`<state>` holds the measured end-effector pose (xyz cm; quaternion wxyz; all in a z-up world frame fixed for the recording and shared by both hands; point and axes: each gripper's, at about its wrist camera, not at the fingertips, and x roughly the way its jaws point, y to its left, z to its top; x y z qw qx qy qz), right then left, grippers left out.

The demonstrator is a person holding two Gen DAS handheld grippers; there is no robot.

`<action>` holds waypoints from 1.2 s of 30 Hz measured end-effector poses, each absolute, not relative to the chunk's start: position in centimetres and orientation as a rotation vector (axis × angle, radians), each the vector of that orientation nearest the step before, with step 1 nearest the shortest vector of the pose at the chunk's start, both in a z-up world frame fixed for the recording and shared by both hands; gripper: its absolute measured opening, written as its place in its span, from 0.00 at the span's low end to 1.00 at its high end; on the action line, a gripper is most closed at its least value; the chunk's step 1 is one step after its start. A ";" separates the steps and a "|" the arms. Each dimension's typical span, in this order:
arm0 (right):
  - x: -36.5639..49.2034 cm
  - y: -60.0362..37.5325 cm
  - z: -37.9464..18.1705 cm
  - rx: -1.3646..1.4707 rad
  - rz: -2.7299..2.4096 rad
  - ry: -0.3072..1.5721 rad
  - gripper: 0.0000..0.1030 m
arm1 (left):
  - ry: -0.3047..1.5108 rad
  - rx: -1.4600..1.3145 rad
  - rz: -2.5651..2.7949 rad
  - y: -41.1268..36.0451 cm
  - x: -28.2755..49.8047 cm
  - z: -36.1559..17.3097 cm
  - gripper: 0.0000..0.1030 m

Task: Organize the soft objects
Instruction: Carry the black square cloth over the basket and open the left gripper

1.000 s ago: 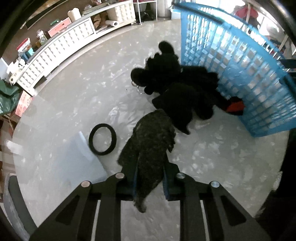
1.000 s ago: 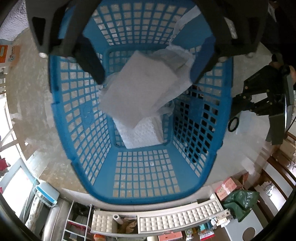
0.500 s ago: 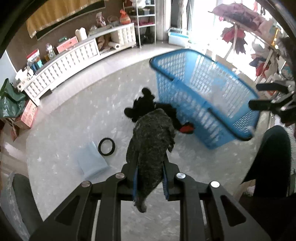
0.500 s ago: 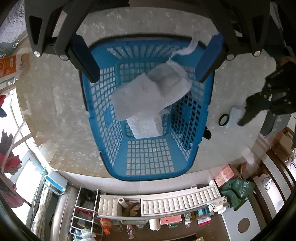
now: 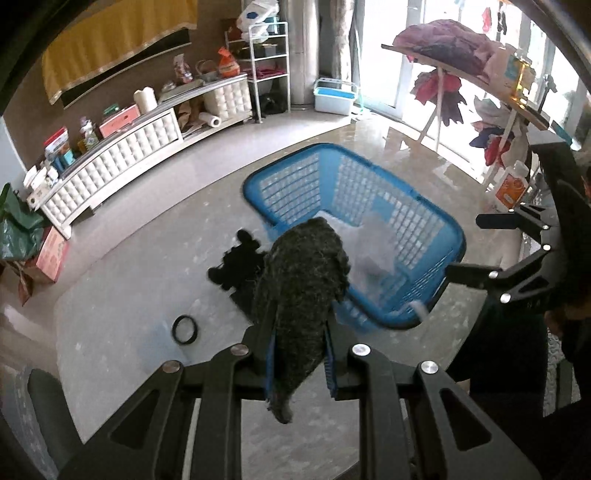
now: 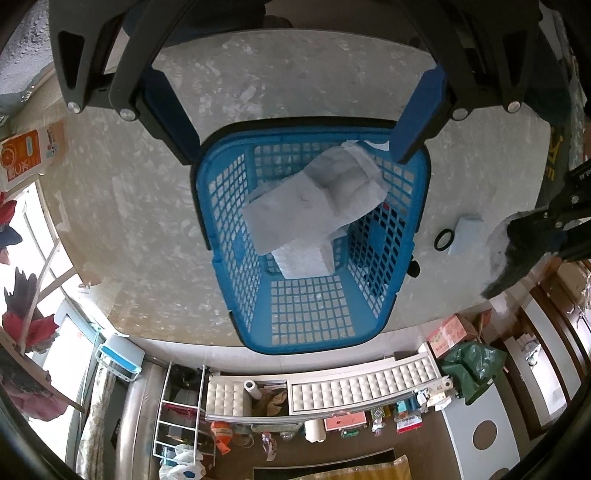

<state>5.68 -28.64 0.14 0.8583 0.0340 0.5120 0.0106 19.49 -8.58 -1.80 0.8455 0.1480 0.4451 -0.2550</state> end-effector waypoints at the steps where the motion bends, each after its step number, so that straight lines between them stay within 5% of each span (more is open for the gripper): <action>1: 5.6 -28.8 0.2 0.072 0.019 1.070 1.00 | 0.939 0.317 -0.543 -9.1 19.6 -1.8 0.18; 36: 7.0 -33.6 -2.8 0.188 -0.047 1.037 1.00 | 1.039 0.470 -0.660 -23.2 28.4 -10.0 0.18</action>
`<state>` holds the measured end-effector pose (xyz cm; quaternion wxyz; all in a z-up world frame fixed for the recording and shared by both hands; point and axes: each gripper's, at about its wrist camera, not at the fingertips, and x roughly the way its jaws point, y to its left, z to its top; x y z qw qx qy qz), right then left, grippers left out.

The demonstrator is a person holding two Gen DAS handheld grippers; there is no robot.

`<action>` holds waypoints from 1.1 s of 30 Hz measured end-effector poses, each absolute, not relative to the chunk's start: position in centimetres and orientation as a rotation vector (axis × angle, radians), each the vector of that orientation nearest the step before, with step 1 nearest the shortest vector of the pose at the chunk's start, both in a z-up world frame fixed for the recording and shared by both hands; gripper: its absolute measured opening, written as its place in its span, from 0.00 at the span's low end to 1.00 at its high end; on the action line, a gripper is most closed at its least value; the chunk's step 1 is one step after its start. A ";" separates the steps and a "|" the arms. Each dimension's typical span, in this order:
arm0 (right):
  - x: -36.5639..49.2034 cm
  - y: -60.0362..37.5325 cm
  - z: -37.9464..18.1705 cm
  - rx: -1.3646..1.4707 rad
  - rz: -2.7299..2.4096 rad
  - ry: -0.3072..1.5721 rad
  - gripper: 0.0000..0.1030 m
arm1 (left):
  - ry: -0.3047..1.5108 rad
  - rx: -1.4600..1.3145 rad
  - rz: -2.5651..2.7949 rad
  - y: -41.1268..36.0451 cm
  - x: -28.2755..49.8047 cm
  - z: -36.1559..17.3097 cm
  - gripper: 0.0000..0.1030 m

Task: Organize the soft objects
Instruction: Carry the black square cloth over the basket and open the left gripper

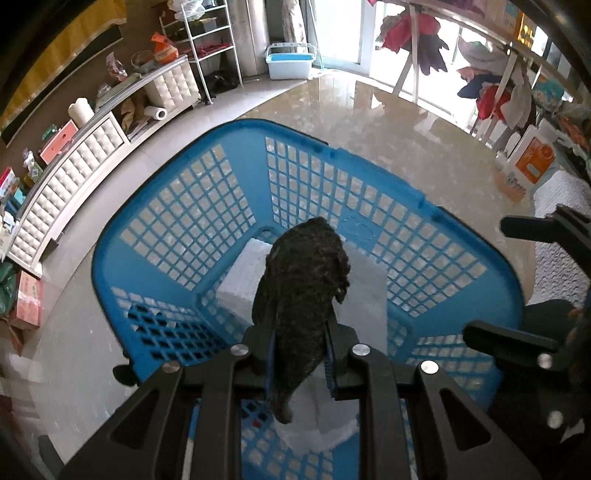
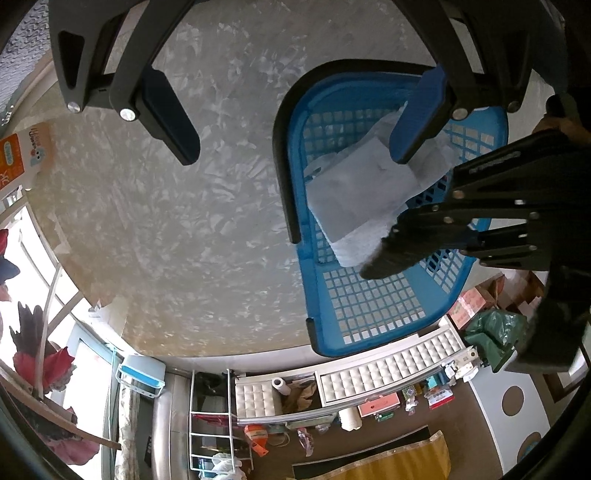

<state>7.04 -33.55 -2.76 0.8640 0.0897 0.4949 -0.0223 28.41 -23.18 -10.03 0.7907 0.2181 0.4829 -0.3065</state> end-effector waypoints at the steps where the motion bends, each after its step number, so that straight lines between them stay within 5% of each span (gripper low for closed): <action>1: 7.0 -33.7 -2.8 0.192 -0.045 1.038 1.00 | 1.040 0.479 -0.660 -23.4 28.7 -10.3 0.18; 13: 7.8 -34.1 -3.1 0.215 -0.038 1.046 1.00 | 1.085 0.525 -0.654 -24.3 30.3 -12.4 0.21; 19: 8.1 -34.4 -3.2 0.219 -0.047 1.044 1.00 | 1.075 0.503 -0.647 -24.0 30.5 -11.9 0.61; 21: 8.1 -34.5 -3.2 0.221 -0.051 1.045 1.00 | 1.058 0.504 -0.641 -23.8 30.3 -11.6 0.66; 33: 7.2 -33.3 -1.3 0.197 -0.046 1.003 1.00 | 0.963 0.438 -0.608 -20.5 28.5 -7.5 0.69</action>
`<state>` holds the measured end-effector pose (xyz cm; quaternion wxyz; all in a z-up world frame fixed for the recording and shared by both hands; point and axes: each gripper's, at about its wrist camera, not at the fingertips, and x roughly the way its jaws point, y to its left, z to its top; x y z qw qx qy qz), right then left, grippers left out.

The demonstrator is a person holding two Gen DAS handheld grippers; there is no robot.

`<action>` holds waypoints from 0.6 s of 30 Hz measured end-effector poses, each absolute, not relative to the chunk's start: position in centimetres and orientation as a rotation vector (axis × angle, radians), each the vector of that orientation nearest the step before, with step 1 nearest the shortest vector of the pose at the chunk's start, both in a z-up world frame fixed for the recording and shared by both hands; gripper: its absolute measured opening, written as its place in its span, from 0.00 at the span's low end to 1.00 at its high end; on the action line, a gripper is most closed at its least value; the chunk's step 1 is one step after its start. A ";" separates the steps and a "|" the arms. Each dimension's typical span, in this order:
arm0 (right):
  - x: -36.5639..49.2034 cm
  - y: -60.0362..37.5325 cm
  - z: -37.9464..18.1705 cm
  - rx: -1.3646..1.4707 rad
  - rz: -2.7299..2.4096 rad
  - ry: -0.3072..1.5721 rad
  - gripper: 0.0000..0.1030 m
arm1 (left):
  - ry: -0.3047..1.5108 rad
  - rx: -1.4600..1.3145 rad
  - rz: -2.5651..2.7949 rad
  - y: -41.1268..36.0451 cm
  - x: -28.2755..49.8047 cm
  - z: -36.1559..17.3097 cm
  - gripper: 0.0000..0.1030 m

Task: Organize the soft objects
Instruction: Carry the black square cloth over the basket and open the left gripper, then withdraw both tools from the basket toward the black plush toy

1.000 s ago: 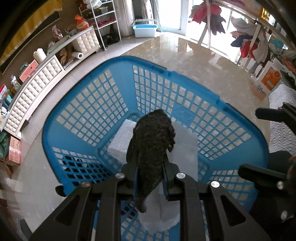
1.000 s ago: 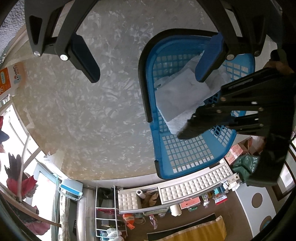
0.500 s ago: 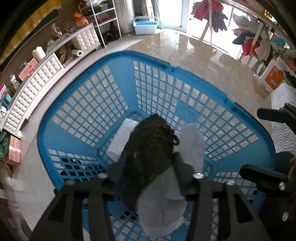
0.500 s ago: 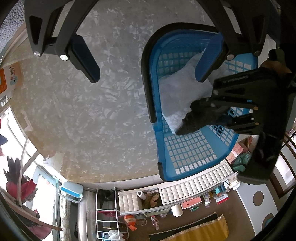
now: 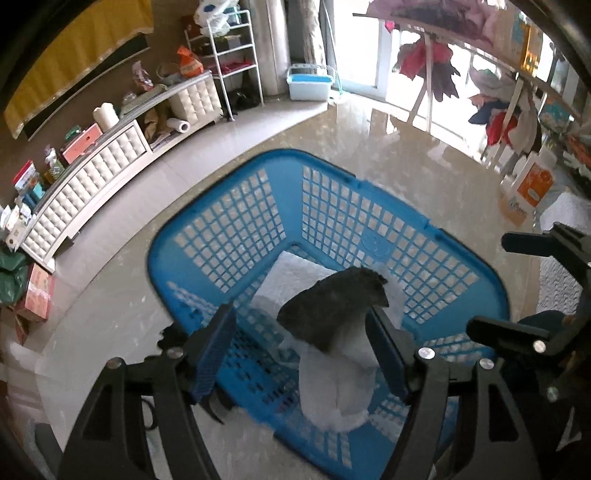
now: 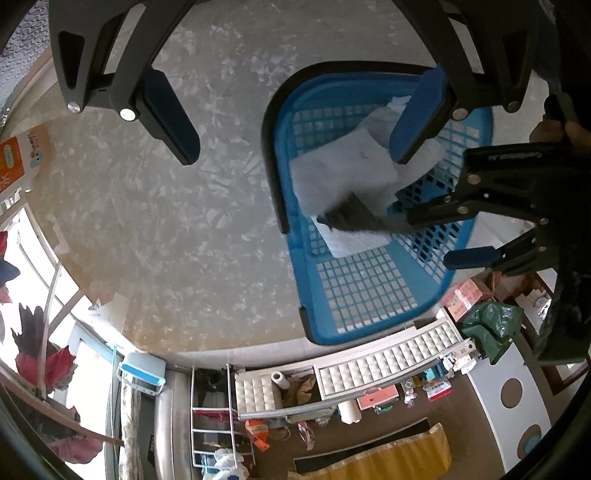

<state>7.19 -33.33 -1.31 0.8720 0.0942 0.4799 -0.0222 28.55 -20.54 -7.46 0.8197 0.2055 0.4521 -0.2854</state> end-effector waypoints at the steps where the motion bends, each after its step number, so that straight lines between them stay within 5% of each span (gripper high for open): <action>1: 7.1 -33.2 -1.0 0.194 -0.045 0.996 1.00 | 0.959 0.425 -0.608 -20.1 28.2 -7.0 0.71; 18: 5.0 -27.1 3.3 0.131 0.050 0.888 1.00 | 0.822 0.282 -0.477 -10.0 20.2 0.0 0.84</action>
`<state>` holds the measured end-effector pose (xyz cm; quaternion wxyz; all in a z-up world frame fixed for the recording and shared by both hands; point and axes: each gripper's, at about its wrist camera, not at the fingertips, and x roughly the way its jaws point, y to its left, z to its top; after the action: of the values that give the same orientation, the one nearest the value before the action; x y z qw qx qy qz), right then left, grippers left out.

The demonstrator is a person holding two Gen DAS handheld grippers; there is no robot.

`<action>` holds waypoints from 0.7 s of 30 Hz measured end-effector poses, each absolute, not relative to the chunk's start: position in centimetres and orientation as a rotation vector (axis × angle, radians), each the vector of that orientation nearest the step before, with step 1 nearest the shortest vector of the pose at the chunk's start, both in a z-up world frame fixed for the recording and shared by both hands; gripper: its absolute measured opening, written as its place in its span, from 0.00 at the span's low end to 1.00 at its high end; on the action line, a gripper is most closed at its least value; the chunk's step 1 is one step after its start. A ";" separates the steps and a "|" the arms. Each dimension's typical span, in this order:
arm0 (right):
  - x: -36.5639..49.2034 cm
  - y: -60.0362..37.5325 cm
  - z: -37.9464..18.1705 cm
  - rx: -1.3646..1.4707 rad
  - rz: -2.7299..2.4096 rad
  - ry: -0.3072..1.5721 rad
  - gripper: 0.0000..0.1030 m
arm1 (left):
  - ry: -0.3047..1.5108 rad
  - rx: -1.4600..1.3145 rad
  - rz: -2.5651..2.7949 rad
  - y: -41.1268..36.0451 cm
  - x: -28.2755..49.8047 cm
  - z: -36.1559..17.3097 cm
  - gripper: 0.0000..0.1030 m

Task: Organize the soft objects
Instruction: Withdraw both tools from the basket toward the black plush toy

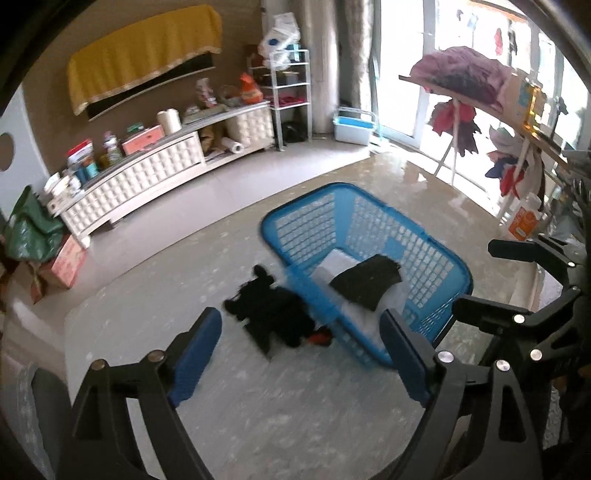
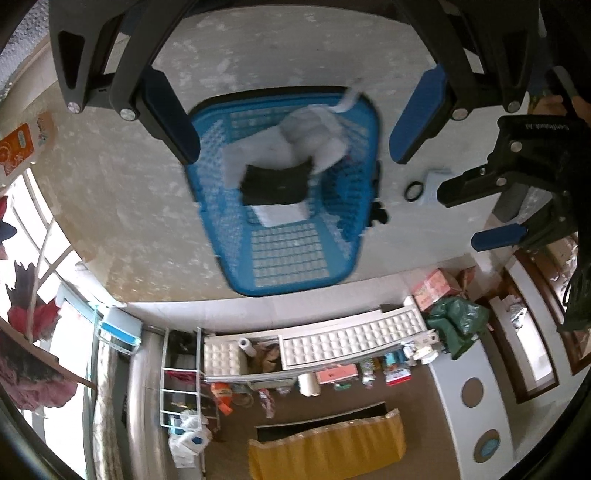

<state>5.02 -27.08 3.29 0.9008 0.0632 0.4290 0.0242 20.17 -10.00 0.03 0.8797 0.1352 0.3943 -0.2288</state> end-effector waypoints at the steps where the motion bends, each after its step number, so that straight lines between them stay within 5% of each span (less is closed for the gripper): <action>1: 5.1 -26.3 3.2 0.121 0.061 0.891 1.00 | 0.819 0.276 -0.464 -9.4 19.9 0.1 0.85; 21: 9.1 -16.3 -0.7 -0.094 0.250 0.983 1.00 | 0.939 0.042 -0.273 5.0 17.0 -3.9 0.87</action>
<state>9.13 -16.30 -0.69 0.8730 -0.0452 0.4706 0.1198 16.98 5.04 -3.91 0.8827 0.0201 0.4508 -0.1310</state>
